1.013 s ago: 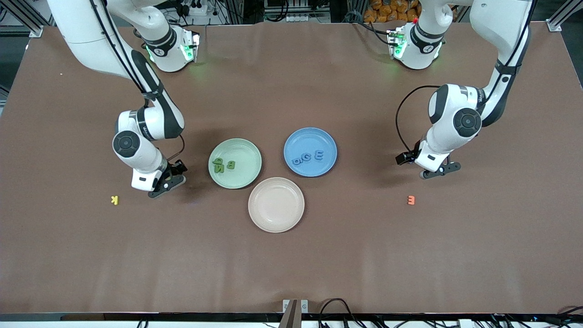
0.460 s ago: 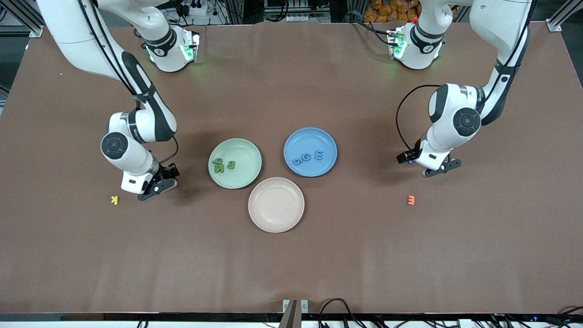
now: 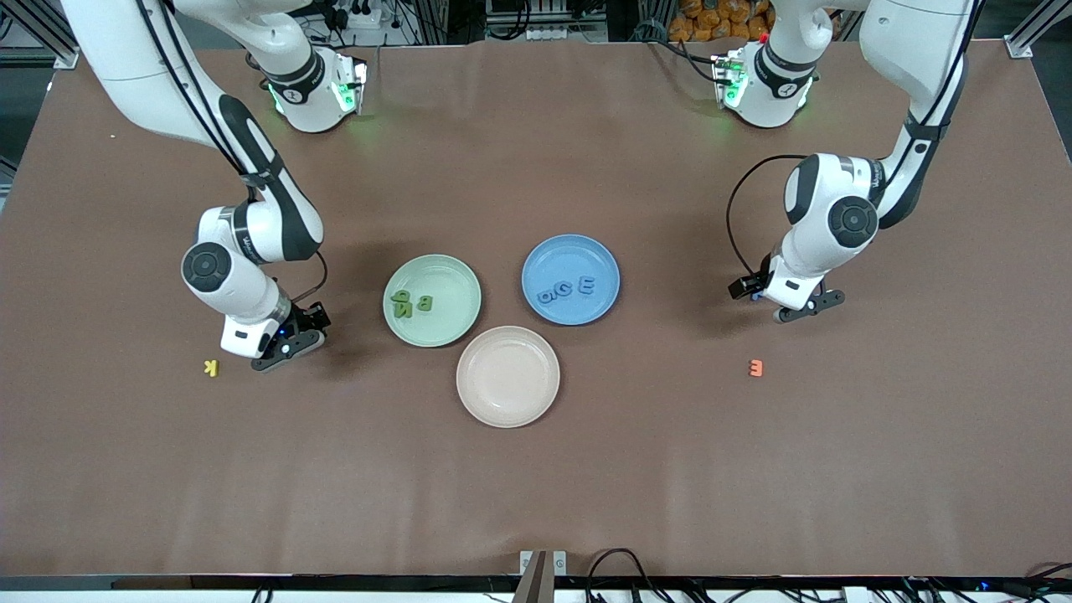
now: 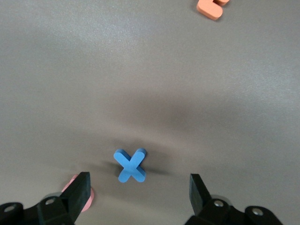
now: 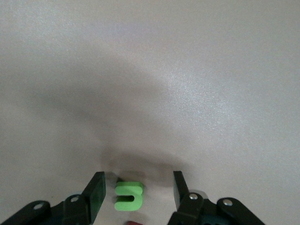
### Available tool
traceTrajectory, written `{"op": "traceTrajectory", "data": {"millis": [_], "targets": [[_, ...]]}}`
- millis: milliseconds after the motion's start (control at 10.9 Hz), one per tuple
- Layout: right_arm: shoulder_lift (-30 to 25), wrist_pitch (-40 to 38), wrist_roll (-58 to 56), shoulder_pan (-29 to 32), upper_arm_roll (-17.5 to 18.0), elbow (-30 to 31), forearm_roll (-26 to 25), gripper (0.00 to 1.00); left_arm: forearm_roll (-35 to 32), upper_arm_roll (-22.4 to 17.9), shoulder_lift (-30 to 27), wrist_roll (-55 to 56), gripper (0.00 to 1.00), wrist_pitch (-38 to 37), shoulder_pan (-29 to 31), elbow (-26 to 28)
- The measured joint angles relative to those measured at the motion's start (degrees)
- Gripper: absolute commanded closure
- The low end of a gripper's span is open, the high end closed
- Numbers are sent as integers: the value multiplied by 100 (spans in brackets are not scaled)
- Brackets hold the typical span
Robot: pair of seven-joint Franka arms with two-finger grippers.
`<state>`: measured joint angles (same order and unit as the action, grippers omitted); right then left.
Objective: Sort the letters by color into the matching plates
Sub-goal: 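Close both grippers on the green u and the blue X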
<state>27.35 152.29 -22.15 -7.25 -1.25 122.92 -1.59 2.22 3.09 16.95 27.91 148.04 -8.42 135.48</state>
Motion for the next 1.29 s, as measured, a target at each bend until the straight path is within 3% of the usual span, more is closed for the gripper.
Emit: {"op": "traceTrajectory", "data": {"millis": [368, 1289], "targets": [[8, 2, 0, 4, 5, 0, 2, 33, 0, -7, 60, 5, 28, 5, 0, 4], [27, 7, 0, 6, 6, 73, 2, 32, 0, -32, 86, 7, 36, 420, 110, 204]]}}
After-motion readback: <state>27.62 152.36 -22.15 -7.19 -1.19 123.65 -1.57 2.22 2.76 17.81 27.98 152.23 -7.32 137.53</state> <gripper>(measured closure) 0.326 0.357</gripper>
